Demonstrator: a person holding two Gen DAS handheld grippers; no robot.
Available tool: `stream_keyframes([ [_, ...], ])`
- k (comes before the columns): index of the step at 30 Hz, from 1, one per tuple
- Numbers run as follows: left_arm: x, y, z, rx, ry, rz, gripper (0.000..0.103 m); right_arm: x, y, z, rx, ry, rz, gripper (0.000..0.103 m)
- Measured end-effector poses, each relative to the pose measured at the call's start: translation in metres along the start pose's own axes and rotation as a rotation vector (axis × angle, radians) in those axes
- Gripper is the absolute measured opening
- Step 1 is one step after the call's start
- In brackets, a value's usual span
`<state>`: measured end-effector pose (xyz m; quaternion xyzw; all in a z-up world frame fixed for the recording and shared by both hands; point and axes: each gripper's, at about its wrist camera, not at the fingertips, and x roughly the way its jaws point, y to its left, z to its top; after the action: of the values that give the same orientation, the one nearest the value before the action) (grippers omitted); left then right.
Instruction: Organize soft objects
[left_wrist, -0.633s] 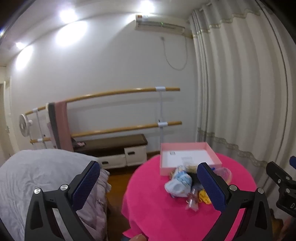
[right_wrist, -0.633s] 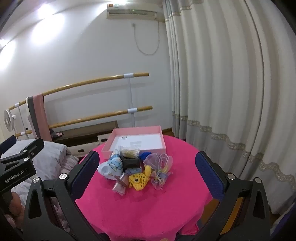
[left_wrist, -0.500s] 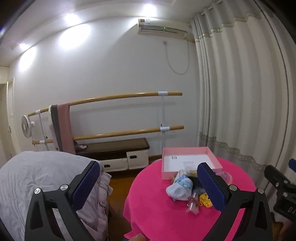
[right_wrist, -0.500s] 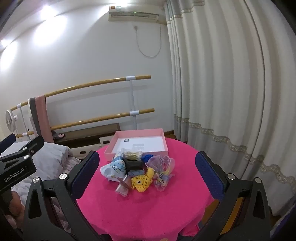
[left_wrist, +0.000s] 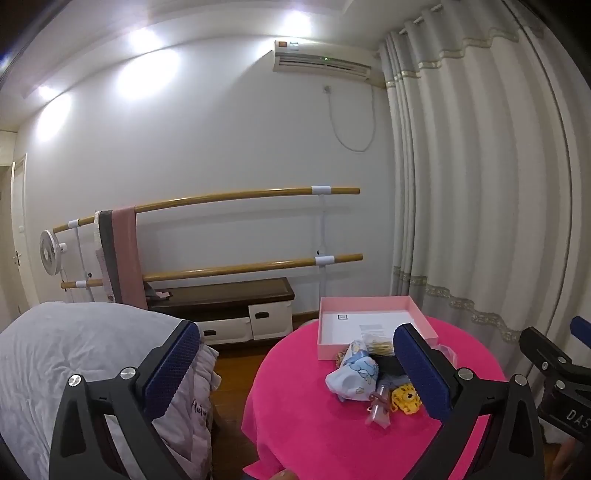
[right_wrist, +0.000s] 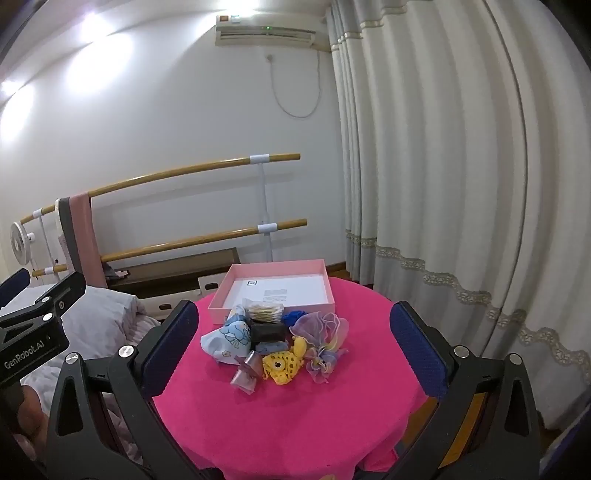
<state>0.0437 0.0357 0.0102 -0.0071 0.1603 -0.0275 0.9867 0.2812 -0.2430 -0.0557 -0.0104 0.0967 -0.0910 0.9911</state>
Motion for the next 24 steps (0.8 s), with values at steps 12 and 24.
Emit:
stream_keyframes([
  [12, -0.005, 0.008, 0.019, 0.023, -0.029, 0.019, 0.103, -0.003, 0.0, 0.0, 0.007, 0.003, 0.0, 0.103],
  [24, -0.024, -0.005, 0.013, 0.034, -0.021, 0.03, 0.103, -0.004, 0.001, -0.001, 0.007, 0.005, -0.004, 0.103],
])
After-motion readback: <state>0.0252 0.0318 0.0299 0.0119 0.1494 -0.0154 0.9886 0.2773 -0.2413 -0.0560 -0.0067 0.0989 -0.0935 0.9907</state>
